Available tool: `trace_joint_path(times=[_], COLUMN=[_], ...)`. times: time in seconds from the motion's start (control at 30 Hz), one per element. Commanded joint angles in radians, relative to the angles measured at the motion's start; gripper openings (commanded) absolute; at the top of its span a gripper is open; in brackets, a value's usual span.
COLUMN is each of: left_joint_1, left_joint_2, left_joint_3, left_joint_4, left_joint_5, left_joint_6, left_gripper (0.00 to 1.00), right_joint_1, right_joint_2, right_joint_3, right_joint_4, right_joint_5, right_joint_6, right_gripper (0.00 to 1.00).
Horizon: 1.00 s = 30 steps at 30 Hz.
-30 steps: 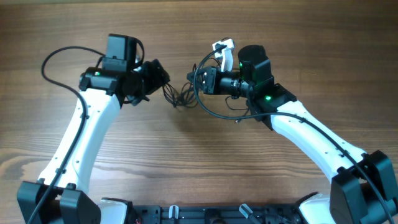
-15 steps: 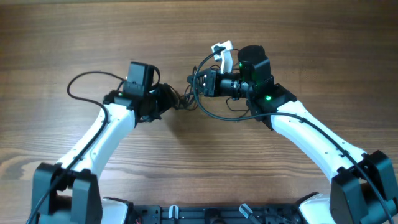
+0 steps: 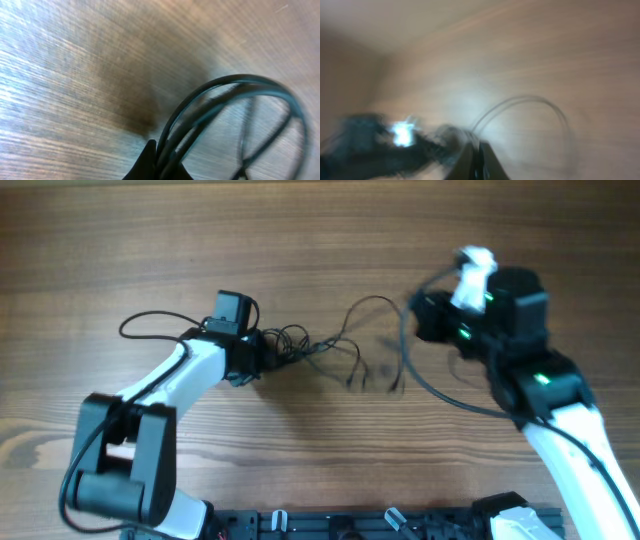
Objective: Untangle cables
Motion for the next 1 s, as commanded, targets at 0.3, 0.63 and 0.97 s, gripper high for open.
trace_joint_path(times=[0.3,0.63,0.97], left_joint_1=[0.071,0.071,0.071], left_joint_2=[-0.358,-0.356,-0.356], left_joint_3=[-0.012,-0.013,-0.013], left_joint_4=[0.273,0.266,0.270], left_joint_5=[0.316,0.660,0.664], left_joint_6=[0.253,0.648,0.650], left_gripper=[0.04,0.04,0.04], right_joint_1=[-0.126,-0.028,0.224], right_joint_2=[0.055,0.392,0.686], right_joint_3=[0.006,0.005,0.005], right_joint_4=[-0.152,0.175,0.654], right_joint_5=[-0.125,-0.713,-0.689], right_joint_6=[-0.106,0.079,0.694], right_gripper=[0.89,0.57,0.55])
